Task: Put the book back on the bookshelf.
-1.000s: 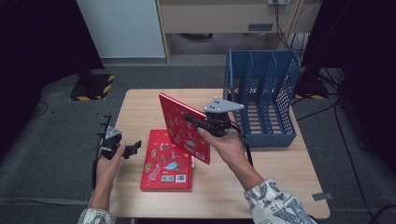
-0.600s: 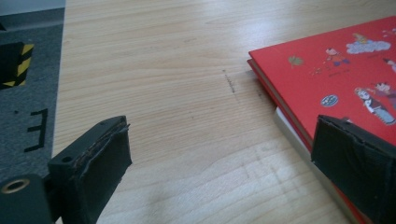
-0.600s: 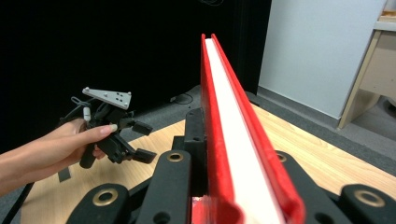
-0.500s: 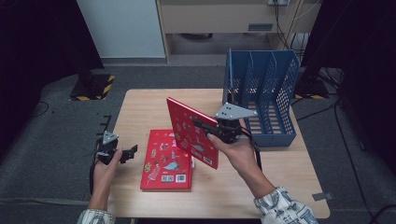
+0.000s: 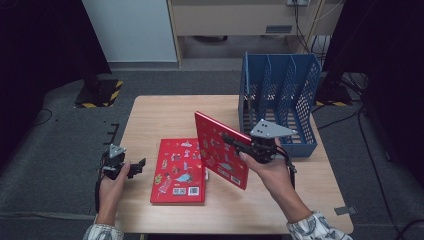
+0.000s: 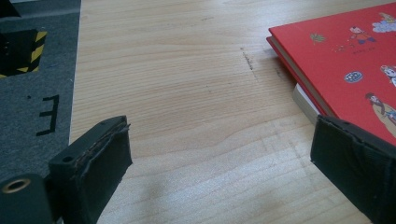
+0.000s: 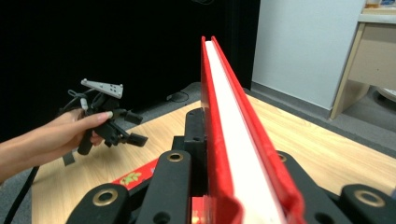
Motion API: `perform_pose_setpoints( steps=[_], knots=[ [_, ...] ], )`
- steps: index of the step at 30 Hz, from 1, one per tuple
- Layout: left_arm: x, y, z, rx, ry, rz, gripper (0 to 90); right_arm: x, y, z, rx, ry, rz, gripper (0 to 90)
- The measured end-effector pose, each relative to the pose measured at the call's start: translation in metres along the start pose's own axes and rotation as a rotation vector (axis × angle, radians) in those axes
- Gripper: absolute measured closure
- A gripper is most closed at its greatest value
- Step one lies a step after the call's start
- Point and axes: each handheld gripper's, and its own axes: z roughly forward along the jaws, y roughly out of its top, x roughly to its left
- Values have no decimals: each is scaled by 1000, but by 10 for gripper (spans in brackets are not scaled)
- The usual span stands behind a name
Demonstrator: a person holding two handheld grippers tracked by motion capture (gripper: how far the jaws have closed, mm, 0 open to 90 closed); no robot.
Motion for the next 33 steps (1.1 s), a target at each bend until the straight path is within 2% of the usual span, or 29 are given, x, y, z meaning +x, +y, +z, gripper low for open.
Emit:
perform_pose_setpoints(
  steps=[15,33],
  knots=[
    [2,-1,0,8,19,-3,48,-13,-15,-29,-5,-37,24,794],
    [3,-2,1,11,25,-9,49,-21,-32,-64,-1,-77,44,793]
  ],
)
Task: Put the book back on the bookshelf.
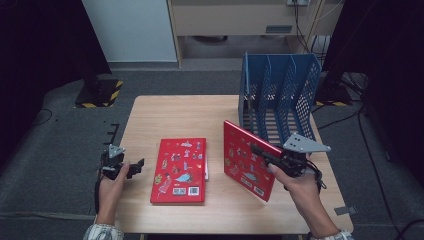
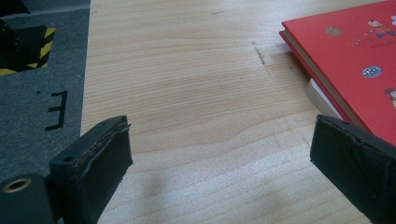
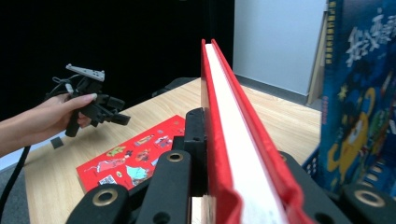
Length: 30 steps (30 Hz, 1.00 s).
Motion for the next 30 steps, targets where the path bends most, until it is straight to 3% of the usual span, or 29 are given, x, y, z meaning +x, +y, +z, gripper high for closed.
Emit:
perform_pose_setpoints(
  steps=[20,30],
  knots=[
    [2,-1,0,10,13,6,52,-18,1,-46,-26,-79,28,793],
    [3,-1,-1,6,13,1,52,-21,29,-63,-48,-135,8,793]
  ],
)
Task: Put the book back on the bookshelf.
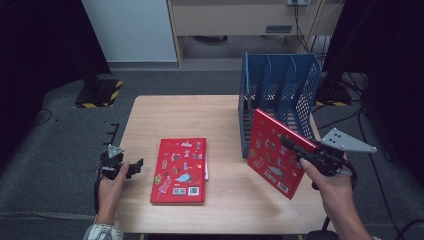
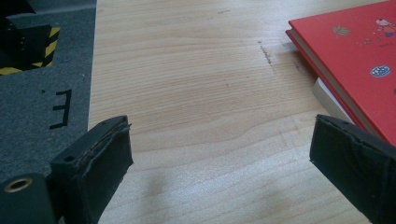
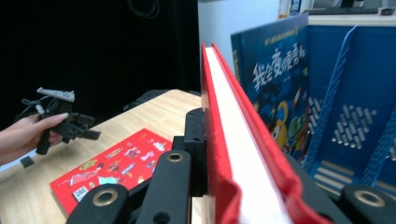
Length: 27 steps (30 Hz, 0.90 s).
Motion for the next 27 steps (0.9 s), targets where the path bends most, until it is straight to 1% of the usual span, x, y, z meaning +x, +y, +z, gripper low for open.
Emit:
perform_pose_setpoints(
  steps=[3,6,8,13,15,17,24,27],
  knots=[
    [0,0,0,1,-1,0,52,-2,11,-1,-5,-12,-6,793],
    [0,0,0,1,-1,-1,52,-4,21,-3,-9,-23,3,793],
    [0,0,0,1,-1,-1,52,-6,27,-4,-12,-30,9,793],
    [-1,0,0,4,4,5,52,-13,41,-3,-18,-55,3,793],
    [0,0,0,8,5,10,51,-17,46,-2,-19,-66,16,793],
    [-1,0,1,5,5,3,51,-20,50,-1,-21,-79,27,793],
    [0,-1,1,10,5,1,50,-27,62,6,-21,-122,16,793],
    [0,-1,1,10,3,-1,50,-27,64,11,-4,-146,-5,793]
  ],
)
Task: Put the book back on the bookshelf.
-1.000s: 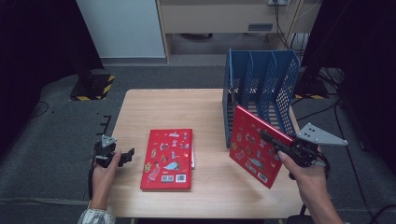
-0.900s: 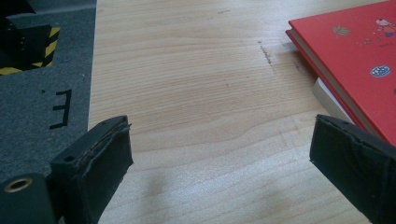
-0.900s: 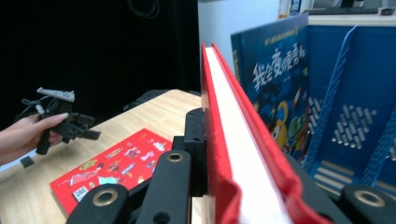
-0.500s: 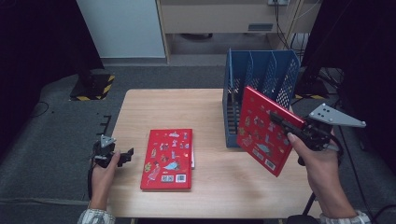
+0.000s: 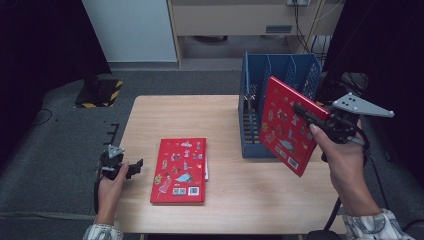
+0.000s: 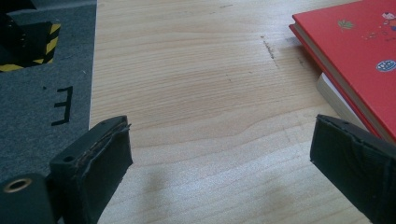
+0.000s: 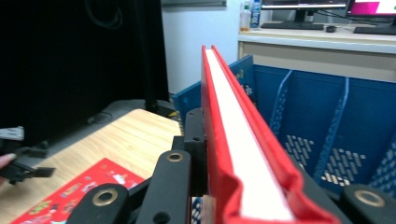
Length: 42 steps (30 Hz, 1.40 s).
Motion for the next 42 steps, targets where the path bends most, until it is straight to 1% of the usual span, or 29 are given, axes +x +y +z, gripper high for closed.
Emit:
perform_pose_setpoints(
  steps=[3,8,10,15,21,29,33,35,42],
  knots=[
    [0,0,0,1,0,-2,49,-2,4,4,2,-20,-3,792],
    [0,0,1,5,0,0,50,-12,10,13,-1,-36,25,792],
    [0,0,1,7,1,2,50,-16,13,19,3,-51,32,793],
    [0,0,1,7,1,2,50,-25,19,34,15,-92,20,792],
    [1,-1,1,10,1,-1,51,-33,21,52,36,-150,-6,792],
    [-1,-1,3,22,1,10,52,-41,23,68,32,-202,7,792],
    [2,-2,3,16,3,-4,52,-46,21,71,33,-216,12,792],
    [2,-2,3,23,3,-6,52,-47,20,72,35,-220,20,792],
    [3,-3,3,20,0,-14,52,-50,18,80,37,-231,15,792]
  ],
)
